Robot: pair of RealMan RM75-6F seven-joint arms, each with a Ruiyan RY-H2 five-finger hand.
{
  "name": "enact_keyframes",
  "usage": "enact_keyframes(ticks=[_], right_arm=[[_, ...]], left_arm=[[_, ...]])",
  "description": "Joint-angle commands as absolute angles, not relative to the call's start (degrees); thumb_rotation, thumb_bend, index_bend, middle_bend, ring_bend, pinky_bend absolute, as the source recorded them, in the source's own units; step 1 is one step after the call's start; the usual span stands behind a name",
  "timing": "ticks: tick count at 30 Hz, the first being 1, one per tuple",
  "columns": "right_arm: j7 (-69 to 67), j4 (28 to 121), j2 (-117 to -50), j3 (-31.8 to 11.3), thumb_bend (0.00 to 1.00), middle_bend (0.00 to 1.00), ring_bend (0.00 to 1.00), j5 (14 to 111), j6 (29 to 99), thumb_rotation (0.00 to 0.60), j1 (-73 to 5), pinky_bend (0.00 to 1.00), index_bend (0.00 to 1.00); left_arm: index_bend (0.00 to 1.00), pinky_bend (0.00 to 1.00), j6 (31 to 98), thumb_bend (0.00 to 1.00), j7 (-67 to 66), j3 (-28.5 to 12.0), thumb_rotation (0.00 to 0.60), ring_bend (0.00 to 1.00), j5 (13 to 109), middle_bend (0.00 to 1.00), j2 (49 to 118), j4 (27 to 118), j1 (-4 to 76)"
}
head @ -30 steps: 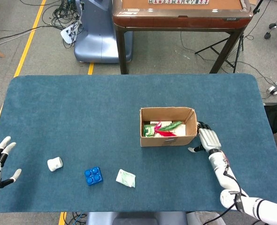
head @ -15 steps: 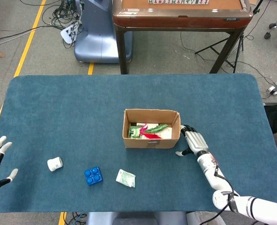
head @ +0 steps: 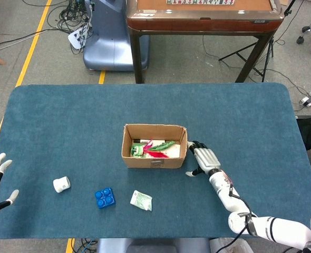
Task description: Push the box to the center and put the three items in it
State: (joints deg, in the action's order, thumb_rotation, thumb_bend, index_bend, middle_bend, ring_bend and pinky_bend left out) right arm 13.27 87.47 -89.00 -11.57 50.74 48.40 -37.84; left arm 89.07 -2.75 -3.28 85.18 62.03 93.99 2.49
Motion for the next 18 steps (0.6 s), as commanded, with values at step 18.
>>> enact_keyframes(ticks=[18], right_arm=[[15.8,89.9,-91.4,-11.6,0.01,0.14,0.03,50.3,50.2,0.600,-41.4,0.09,0.10]], left_arm=[[0.16,0.52,88.7,0.22,-3.7,-3.2,0.600,0.18,84.9,0.07,62.3,93.7,2.5]])
